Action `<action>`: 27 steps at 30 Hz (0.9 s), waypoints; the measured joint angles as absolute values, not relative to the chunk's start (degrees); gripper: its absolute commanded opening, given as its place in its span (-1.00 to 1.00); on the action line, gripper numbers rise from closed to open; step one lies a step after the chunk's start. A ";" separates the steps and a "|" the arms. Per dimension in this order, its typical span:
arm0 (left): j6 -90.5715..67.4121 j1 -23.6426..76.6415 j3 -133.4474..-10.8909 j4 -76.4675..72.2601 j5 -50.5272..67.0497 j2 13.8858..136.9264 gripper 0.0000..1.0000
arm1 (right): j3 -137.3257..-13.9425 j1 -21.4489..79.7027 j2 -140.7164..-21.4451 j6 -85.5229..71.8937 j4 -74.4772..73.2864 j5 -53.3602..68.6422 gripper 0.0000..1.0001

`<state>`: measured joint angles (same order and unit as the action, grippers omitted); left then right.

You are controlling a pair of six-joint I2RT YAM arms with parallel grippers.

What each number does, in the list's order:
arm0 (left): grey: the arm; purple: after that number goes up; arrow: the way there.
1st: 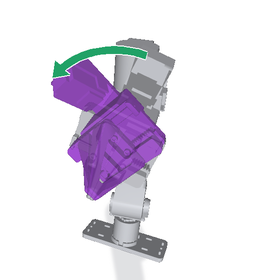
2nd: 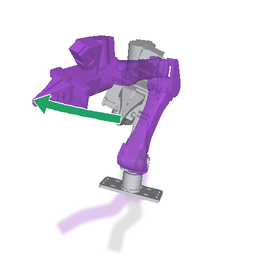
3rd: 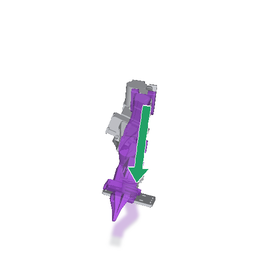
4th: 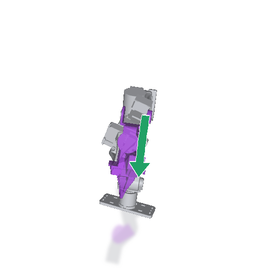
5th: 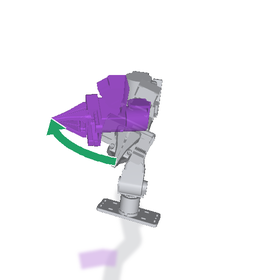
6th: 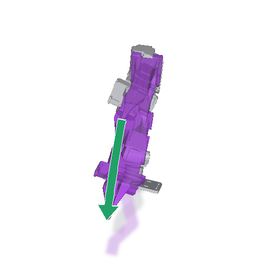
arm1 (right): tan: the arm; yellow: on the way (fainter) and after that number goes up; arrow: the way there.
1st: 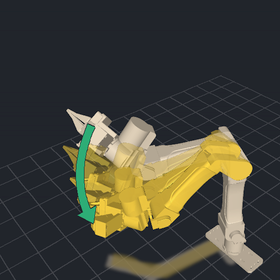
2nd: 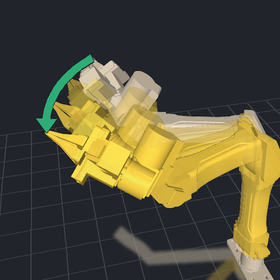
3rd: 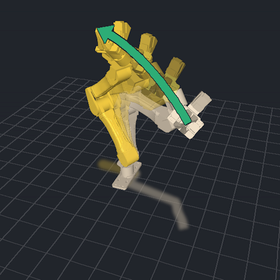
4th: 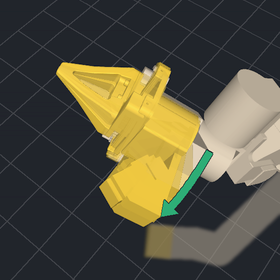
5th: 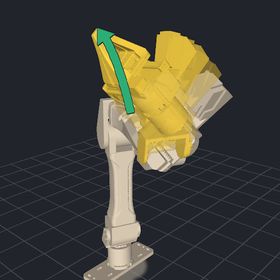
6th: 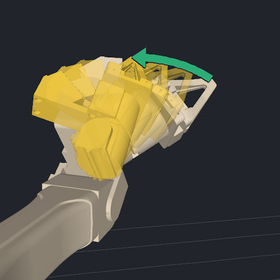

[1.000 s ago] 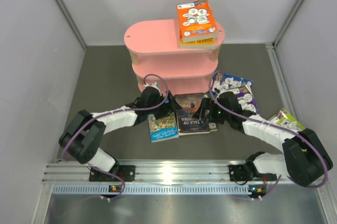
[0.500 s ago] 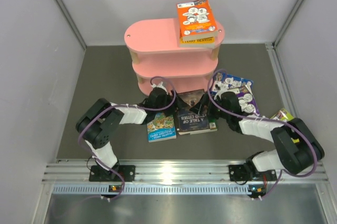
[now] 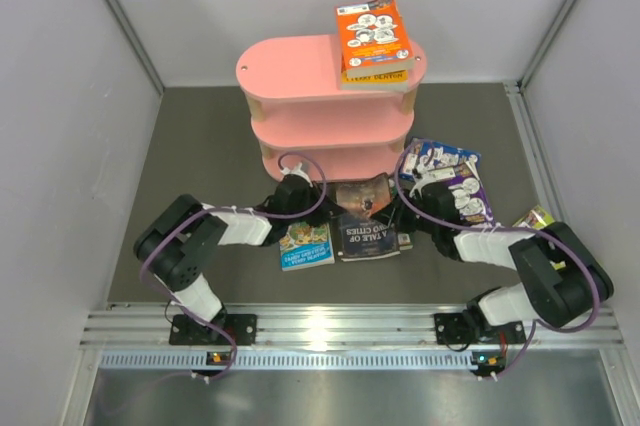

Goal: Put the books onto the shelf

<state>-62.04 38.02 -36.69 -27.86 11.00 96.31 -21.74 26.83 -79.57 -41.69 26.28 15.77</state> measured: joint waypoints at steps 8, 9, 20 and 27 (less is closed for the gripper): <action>-62.13 40.21 -33.04 -23.62 12.23 90.04 0.38 | -19.94 27.75 -68.12 -43.46 13.13 17.17 -1.00; -62.17 40.25 -32.32 -22.81 12.21 88.58 0.58 | -19.88 27.83 -65.25 -43.22 10.00 17.17 -1.00; -63.11 40.16 -23.64 -23.35 12.23 71.72 0.76 | -23.75 28.01 -40.38 -44.49 -15.31 17.89 -1.00; -67.66 40.49 -15.59 -29.95 12.58 68.49 0.80 | -24.69 28.01 -36.95 -52.07 -12.86 22.39 -1.00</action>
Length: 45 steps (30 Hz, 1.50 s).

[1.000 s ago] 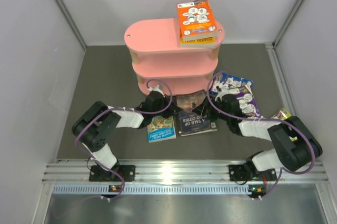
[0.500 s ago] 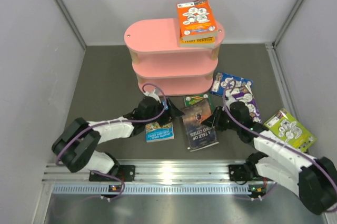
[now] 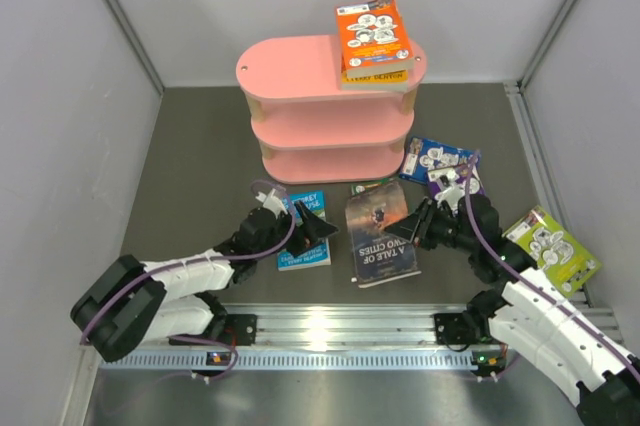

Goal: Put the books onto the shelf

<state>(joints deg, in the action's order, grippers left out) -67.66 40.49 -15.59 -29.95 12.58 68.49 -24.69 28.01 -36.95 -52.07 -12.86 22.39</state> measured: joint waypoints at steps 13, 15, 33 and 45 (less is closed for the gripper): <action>-69.36 42.98 -15.49 -36.12 10.79 62.00 0.81 | -25.32 28.01 -37.91 -55.64 -10.31 24.16 -1.00; -69.34 43.86 -15.53 -36.40 10.33 62.76 0.81 | -25.52 28.01 -38.17 -56.25 -10.07 24.45 -1.00; -73.49 51.88 -14.96 -51.16 1.02 66.96 0.74 | -11.57 28.01 -40.29 -80.29 27.81 30.33 -1.00; -74.94 52.25 -15.05 -52.07 -2.37 63.44 -0.57 | -4.75 27.99 -51.51 -93.30 56.40 29.89 -1.00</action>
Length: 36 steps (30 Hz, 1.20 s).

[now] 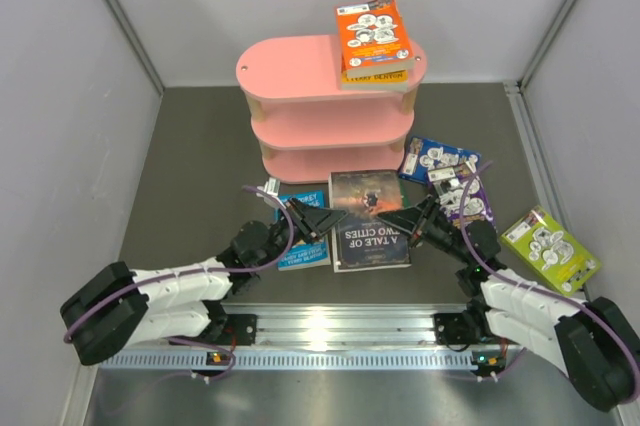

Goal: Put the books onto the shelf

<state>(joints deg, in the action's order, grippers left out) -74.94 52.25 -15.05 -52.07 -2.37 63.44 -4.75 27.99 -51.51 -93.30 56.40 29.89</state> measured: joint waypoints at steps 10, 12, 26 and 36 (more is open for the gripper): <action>-74.19 52.40 -18.39 -46.30 -3.07 63.13 -1.00 | -4.16 27.73 -47.33 -93.23 56.95 30.06 0.94; -73.67 52.82 -20.56 -40.32 -3.97 61.91 -1.00 | -4.16 27.73 -44.38 -92.51 54.13 30.09 1.00; -72.38 54.33 -29.61 -19.57 -14.44 55.53 -1.00 | -4.12 27.97 -18.63 -89.06 30.13 27.94 0.67; -73.01 57.87 -31.73 -17.82 -21.85 56.84 -1.00 | -8.64 28.01 -13.37 -83.37 12.62 24.08 -0.09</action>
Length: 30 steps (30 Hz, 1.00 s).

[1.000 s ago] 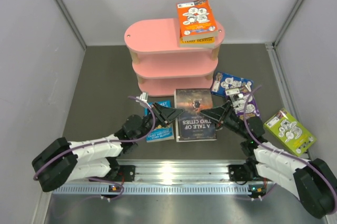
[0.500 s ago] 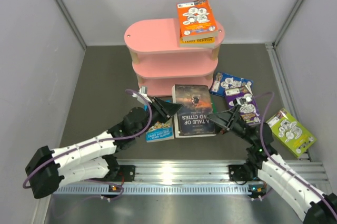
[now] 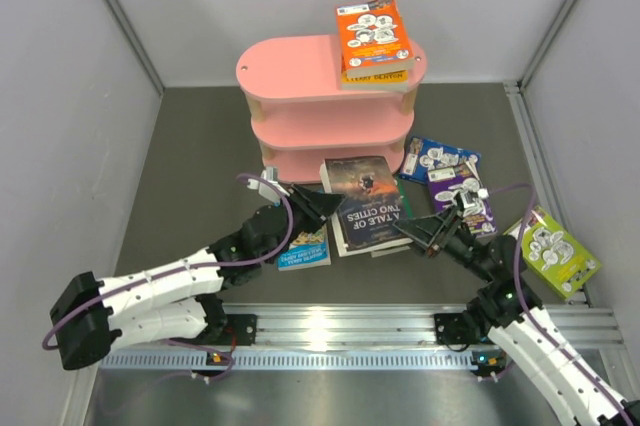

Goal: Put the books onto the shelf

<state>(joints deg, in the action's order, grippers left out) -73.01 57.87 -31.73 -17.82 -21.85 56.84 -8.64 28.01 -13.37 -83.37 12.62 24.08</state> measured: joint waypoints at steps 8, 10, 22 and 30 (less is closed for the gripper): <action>-70.83 59.05 -31.77 -18.37 -24.86 57.17 -1.00 | -8.82 27.99 -15.94 -82.56 9.52 23.09 -1.00; -70.46 59.11 -31.77 -18.46 -25.04 57.17 -1.00 | -9.93 27.99 -15.99 -81.73 8.03 23.03 -1.00; -64.07 58.94 -39.07 -19.22 -29.56 59.44 -1.00 | -24.47 27.97 -25.82 -72.38 1.78 20.53 -1.00; -61.34 56.21 -43.77 -17.47 -32.62 66.26 -0.79 | -30.85 27.86 -34.96 -66.30 -1.87 16.60 -1.00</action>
